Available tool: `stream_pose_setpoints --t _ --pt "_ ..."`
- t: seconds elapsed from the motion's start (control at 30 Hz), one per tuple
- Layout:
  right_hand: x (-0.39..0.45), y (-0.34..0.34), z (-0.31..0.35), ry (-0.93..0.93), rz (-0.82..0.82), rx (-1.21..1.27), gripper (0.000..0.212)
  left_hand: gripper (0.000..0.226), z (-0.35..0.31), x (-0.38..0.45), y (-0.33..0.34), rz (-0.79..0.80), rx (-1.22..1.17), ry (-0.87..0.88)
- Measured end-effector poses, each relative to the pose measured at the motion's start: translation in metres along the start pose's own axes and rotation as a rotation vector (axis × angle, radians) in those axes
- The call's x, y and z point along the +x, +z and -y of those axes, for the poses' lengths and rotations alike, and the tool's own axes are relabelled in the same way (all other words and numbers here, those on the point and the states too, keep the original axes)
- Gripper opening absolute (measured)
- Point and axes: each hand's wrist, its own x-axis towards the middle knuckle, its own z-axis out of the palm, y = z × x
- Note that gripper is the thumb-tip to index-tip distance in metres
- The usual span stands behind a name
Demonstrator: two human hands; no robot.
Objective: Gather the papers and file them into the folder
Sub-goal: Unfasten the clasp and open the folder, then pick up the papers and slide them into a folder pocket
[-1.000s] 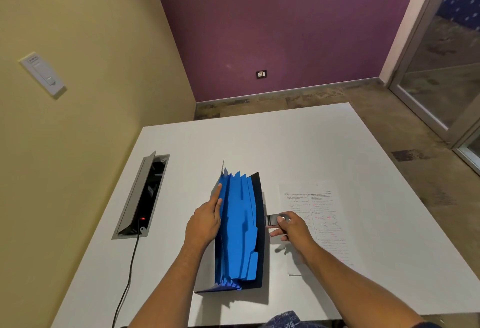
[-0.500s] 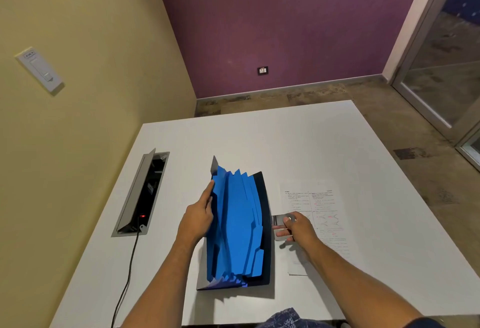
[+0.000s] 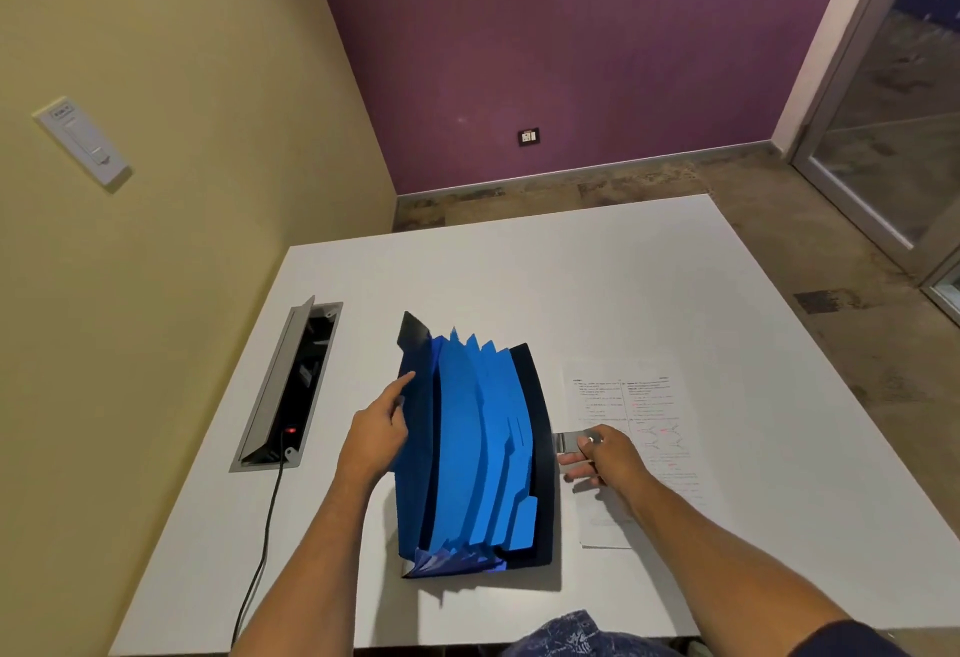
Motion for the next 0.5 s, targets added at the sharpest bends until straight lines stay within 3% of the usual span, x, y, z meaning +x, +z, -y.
stream_pose_setpoints --t 0.27,0.37,0.43,0.5 --pt "-0.004 0.004 0.005 -0.04 0.087 -0.031 0.015 0.057 -0.033 -0.004 0.013 0.166 0.134 0.09" --pt "-0.007 -0.003 0.005 -0.054 0.096 -0.021 0.029 0.059 -0.041 -0.006 0.023 0.142 0.197 0.122" --pt "-0.007 -0.014 0.0 -0.087 0.01 -0.056 0.04 0.058 -0.046 -0.009 0.029 0.128 0.251 0.149" --pt "-0.005 -0.03 -0.009 -0.147 -0.232 -0.253 0.044 0.057 -0.05 -0.011 0.032 0.114 0.277 0.157"
